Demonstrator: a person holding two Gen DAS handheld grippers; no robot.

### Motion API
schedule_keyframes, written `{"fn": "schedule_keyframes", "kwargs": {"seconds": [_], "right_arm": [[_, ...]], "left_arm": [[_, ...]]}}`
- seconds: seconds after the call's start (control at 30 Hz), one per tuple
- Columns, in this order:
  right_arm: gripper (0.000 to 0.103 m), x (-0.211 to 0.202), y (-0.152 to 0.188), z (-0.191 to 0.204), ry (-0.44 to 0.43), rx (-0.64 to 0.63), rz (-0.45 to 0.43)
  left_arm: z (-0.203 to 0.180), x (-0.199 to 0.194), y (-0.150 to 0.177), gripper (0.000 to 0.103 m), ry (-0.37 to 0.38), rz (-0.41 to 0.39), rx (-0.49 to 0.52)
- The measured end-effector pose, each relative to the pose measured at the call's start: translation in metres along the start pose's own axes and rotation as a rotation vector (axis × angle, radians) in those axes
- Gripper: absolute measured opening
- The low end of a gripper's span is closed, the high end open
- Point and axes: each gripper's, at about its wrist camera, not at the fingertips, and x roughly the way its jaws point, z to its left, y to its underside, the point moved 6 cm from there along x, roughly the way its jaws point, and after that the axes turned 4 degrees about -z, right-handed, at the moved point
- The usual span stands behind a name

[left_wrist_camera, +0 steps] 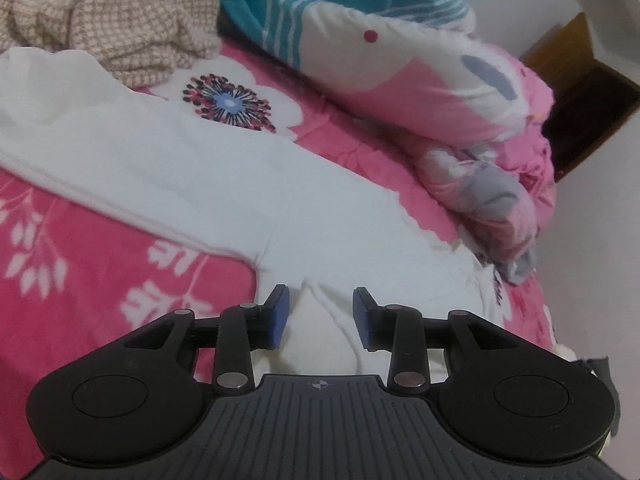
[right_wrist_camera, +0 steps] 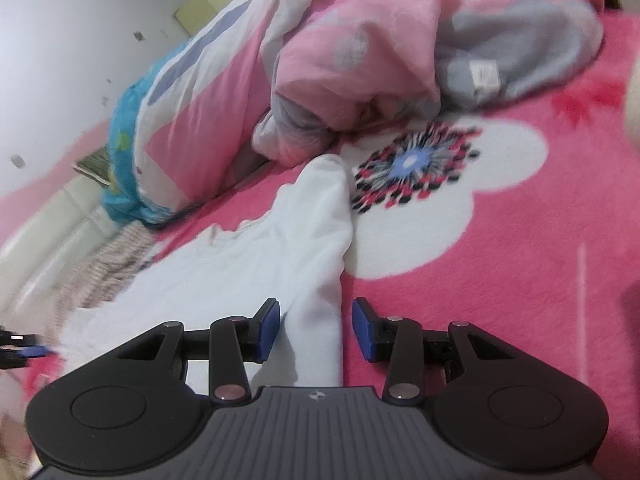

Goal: Fold clothes

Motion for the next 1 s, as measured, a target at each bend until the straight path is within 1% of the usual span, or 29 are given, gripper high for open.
{"fn": "schedule_keyframes", "kwargs": {"seconds": [0.07, 0.1, 0.13, 0.17, 0.2, 0.27, 0.3, 0.4, 0.47, 0.53, 0.63, 0.67, 0.73, 0.77, 0.8, 0.83, 0.87, 0.9, 0.97, 1.0], "right_arm": [[0.044, -0.022, -0.006, 0.031, 0.042, -0.114, -0.052], [0.044, -0.033, -0.008, 0.054, 0.038, -0.171, -0.069], [0.044, -0.045, -0.008, 0.083, 0.016, -0.235, -0.081], [0.044, -0.053, -0.003, 0.118, -0.025, -0.302, -0.087], [0.044, -0.061, 0.003, 0.153, -0.071, -0.368, -0.09], [0.044, -0.062, 0.029, 0.225, -0.162, -0.53, -0.061], [0.044, -0.06, 0.045, 0.255, -0.193, -0.616, -0.05], [0.044, -0.032, 0.102, 0.335, -0.25, -0.91, -0.02], [0.044, -0.008, 0.13, 0.368, -0.271, -1.024, 0.007], [0.044, 0.017, 0.154, 0.391, -0.284, -1.142, 0.022], [0.045, 0.053, 0.183, 0.406, -0.271, -1.32, 0.073], [0.045, 0.062, 0.189, 0.407, -0.272, -1.351, 0.091], [0.045, 0.073, 0.189, 0.409, -0.286, -1.336, 0.106], [0.041, 0.077, 0.185, 0.41, -0.294, -1.299, 0.125], [0.037, 0.082, 0.177, 0.41, -0.303, -1.231, 0.153], [0.033, 0.085, 0.167, 0.407, -0.305, -1.142, 0.178], [0.019, 0.088, 0.158, 0.404, -0.305, -1.048, 0.201], [0.01, 0.09, 0.147, 0.399, -0.307, -0.948, 0.218], [0.009, 0.094, 0.12, 0.386, -0.316, -0.747, 0.233], [0.009, 0.089, 0.099, 0.374, -0.321, -0.636, 0.213]], "left_arm": [[0.006, -0.005, 0.005, 0.04, -0.008, -0.005, -0.008], [0.01, -0.007, 0.007, 0.041, -0.016, -0.015, -0.011], [0.014, -0.008, 0.008, 0.045, -0.024, -0.025, -0.014], [0.019, -0.01, 0.01, 0.052, -0.026, -0.035, -0.021], [0.023, -0.011, 0.011, 0.054, -0.022, -0.045, -0.033], [0.031, -0.014, 0.014, 0.055, -0.015, -0.066, -0.058], [0.036, -0.015, 0.016, 0.055, -0.011, -0.076, -0.07], [0.048, -0.019, 0.02, 0.056, 0.0, -0.107, -0.106], [0.056, -0.021, 0.024, 0.057, 0.007, -0.123, -0.126], [0.06, -0.022, 0.027, 0.057, 0.006, -0.127, -0.122], [0.065, -0.023, 0.029, 0.058, 0.013, -0.135, -0.104], [0.067, -0.024, 0.029, 0.059, 0.021, -0.139, -0.102], [0.068, -0.023, 0.03, 0.059, 0.04, -0.15, -0.102], [0.068, -0.023, 0.031, 0.059, 0.05, -0.155, -0.1], [0.068, -0.022, 0.032, 0.059, 0.059, -0.161, -0.095], [0.068, -0.022, 0.033, 0.059, 0.067, -0.165, -0.093], [0.068, -0.021, 0.034, 0.059, 0.075, -0.163, -0.093], [0.068, -0.02, 0.035, 0.059, 0.083, -0.16, -0.097], [0.068, -0.019, 0.035, 0.059, 0.094, -0.152, -0.105], [0.067, -0.018, 0.035, 0.059, 0.098, -0.15, -0.107]]}}
